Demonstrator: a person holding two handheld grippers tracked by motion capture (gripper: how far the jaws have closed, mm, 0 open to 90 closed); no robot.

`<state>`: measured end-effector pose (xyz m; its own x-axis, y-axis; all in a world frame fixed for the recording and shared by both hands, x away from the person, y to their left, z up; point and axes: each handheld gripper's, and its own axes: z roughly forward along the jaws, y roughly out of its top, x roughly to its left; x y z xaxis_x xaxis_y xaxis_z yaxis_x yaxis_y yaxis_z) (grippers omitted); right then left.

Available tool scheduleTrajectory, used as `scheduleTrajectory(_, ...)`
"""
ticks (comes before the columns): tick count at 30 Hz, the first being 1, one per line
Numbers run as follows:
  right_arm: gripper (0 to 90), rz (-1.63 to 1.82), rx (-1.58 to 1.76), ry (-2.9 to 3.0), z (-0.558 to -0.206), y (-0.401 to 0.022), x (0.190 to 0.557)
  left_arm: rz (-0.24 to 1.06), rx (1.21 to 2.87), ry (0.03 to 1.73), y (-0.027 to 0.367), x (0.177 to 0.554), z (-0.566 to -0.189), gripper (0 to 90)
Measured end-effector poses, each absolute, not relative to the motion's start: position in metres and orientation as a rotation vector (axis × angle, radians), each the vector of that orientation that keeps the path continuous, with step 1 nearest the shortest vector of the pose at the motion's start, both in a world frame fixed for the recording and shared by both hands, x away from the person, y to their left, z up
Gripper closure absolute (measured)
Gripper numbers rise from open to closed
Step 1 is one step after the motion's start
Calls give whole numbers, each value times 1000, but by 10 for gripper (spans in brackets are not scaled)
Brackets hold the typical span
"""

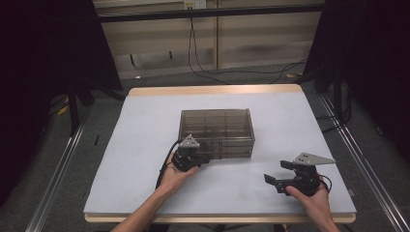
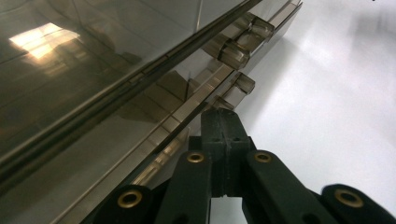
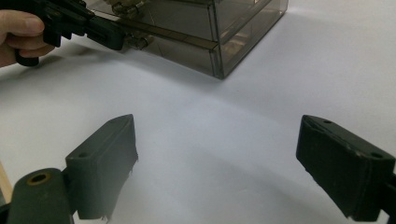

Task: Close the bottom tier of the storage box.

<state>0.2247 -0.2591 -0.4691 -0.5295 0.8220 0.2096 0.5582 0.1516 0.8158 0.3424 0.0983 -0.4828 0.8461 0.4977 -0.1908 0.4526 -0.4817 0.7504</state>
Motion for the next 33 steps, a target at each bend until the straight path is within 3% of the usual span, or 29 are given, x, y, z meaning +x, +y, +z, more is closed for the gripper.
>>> scheduleTrajectory(21, 120, 1314, 1329, 2146, -468, -259, 224, 76, 2160, 703, 97, 346, -484, 900)
scheduleTrajectory(23, 120, 1315, 1331, 2146, -468, -259, 224, 70, 2158, 709, 97, 345, -484, 856)
scheduleTrajectory(24, 120, 1315, 1327, 2148, -468, -259, 224, 60, 2158, 684, 98, 342, -480, 793)
scheduleTrajectory(33, 120, 1319, 1331, 2142, -468, -259, 224, 115, 2182, 618, 100, 325, -465, 632)
